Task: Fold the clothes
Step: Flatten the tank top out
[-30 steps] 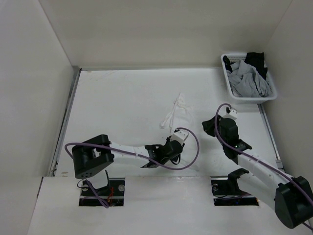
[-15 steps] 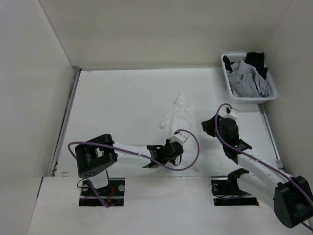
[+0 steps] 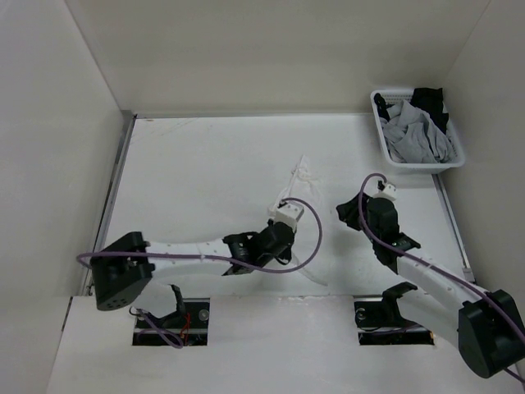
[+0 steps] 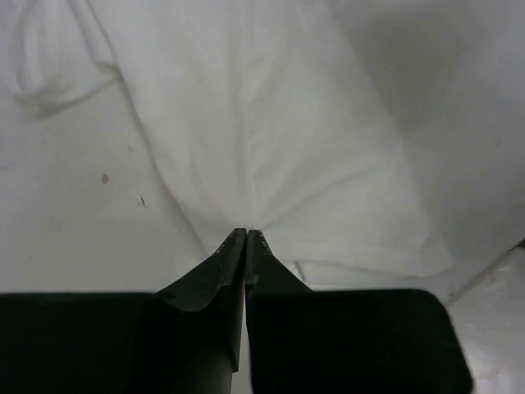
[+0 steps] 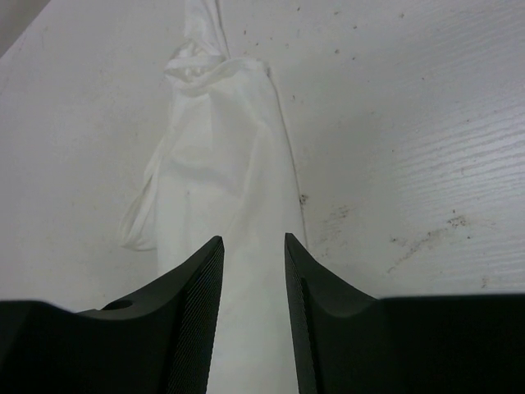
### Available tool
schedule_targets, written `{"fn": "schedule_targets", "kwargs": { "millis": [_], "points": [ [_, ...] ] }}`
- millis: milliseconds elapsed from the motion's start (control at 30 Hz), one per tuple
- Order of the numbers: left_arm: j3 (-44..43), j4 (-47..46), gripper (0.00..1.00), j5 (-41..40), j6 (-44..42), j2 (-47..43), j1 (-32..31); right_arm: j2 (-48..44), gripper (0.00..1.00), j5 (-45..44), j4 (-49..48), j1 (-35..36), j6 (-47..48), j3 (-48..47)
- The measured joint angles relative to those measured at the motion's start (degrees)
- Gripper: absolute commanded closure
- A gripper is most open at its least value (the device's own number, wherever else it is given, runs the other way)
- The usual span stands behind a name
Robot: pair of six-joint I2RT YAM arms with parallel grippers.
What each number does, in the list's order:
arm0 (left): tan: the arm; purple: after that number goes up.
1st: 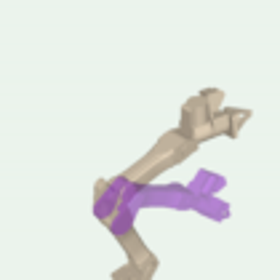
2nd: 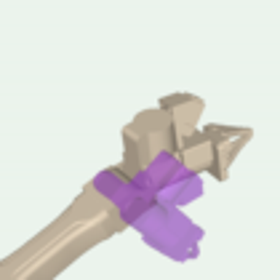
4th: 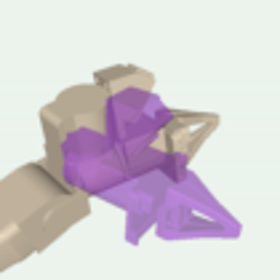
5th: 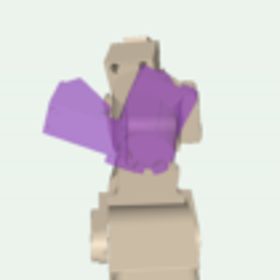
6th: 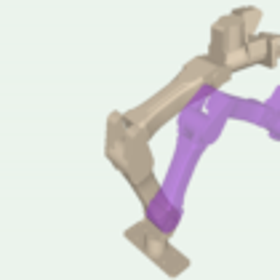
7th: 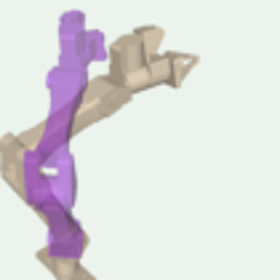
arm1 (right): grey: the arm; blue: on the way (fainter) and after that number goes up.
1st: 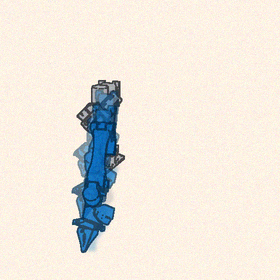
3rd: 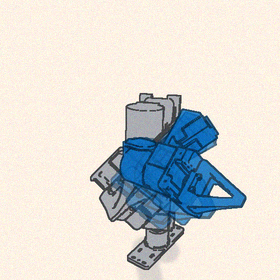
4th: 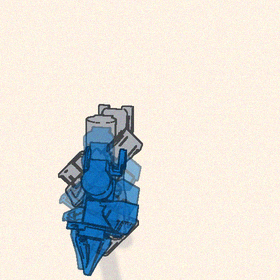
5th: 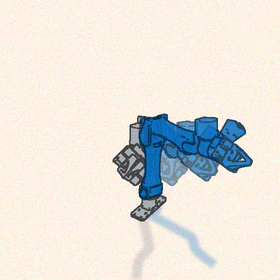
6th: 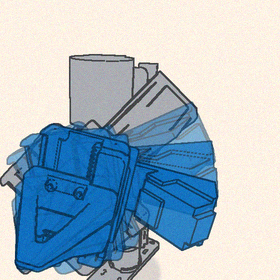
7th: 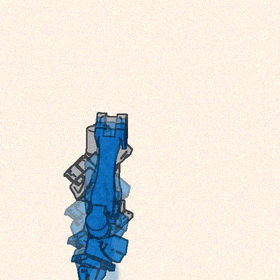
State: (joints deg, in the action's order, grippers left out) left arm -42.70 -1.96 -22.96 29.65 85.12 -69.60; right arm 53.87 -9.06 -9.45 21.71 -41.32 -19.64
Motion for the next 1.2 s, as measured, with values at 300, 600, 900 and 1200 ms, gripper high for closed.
{"fn": "schedule_targets", "kwargs": {
  "millis": [300,600,900,1200],
  "points": [
    [1.68,0.90,1.00,3.61,3.61,-21.73,10.03,8.02,0.49,0.00,0.11,0.70,-0.20,-0.15],
    [13.49,2.05,1.00,6.19,13.33,-33.99,32.33,24.96,0.45,0.37,-2.19,6.51,-0.76,-8.57],
    [17.66,2.56,1.00,8.72,18.56,-40.13,44.04,40.65,0.46,1.88,-9.25,7.96,-4.85,-19.76],
    [18.53,0.07,1.00,11.91,17.57,-40.70,42.58,49.00,0.61,5.42,-16.52,7.96,-9.35,-26.23]
  ]
}}
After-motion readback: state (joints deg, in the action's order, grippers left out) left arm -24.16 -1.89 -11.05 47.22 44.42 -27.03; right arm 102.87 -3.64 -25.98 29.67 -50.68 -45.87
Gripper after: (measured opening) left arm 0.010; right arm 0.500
